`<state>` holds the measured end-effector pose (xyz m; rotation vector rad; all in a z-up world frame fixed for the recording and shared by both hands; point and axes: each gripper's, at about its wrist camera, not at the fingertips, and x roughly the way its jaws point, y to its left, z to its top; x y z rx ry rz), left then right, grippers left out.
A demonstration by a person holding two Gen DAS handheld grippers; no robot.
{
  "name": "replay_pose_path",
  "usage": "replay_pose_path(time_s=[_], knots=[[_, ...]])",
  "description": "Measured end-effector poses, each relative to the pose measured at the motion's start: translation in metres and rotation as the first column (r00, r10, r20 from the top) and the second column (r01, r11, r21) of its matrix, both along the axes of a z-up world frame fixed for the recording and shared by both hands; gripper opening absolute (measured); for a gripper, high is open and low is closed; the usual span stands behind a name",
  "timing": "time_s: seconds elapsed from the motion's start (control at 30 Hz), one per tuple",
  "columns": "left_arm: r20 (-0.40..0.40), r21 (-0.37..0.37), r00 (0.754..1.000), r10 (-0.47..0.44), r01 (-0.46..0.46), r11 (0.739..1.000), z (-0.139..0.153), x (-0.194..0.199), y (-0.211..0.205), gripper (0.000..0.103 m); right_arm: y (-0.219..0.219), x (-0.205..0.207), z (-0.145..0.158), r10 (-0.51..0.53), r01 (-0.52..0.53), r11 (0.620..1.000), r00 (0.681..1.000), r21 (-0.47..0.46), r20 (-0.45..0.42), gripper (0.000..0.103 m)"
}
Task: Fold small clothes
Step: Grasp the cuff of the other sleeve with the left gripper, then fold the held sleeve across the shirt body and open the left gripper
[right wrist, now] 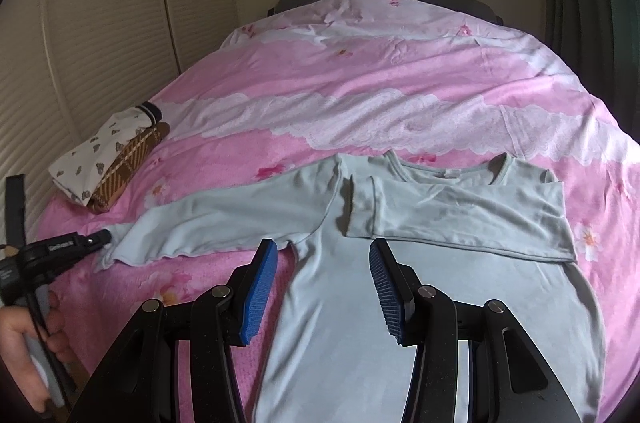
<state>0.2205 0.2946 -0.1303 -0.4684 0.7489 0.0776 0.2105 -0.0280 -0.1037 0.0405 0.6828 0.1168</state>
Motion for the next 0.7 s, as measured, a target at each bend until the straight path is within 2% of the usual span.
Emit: replay_pose_path(time_s=[0.2, 0.3, 0.57, 0.7], knots=[[0.059, 0.092, 0.998, -0.035, 0.03, 0.995, 0.055, -0.007, -0.036, 0.007, -0.034, -0.004, 0.01, -0.042, 0.042, 0.999, 0.999, 0.033, 0.013, 0.048], [0.077, 0.104, 0.994, -0.076, 0.067, 0.992, 0.076, -0.005, -0.062, 0.007, -0.057, -0.006, 0.016, -0.07, 0.069, 0.996, 0.997, 0.055, 0.022, 0.048], [0.109, 0.137, 0.964, -0.24, 0.225, 0.965, 0.113, 0.024, -0.173, 0.007, -0.14, -0.015, 0.03, -0.173, 0.166, 0.979, 0.984, 0.12, 0.042, 0.048], [0.116, 0.168, 0.935, -0.334, 0.313, 0.935, 0.124, 0.047, -0.242, 0.007, -0.192, -0.02, 0.03, -0.238, 0.23, 0.959, 0.971, 0.164, 0.027, 0.049]])
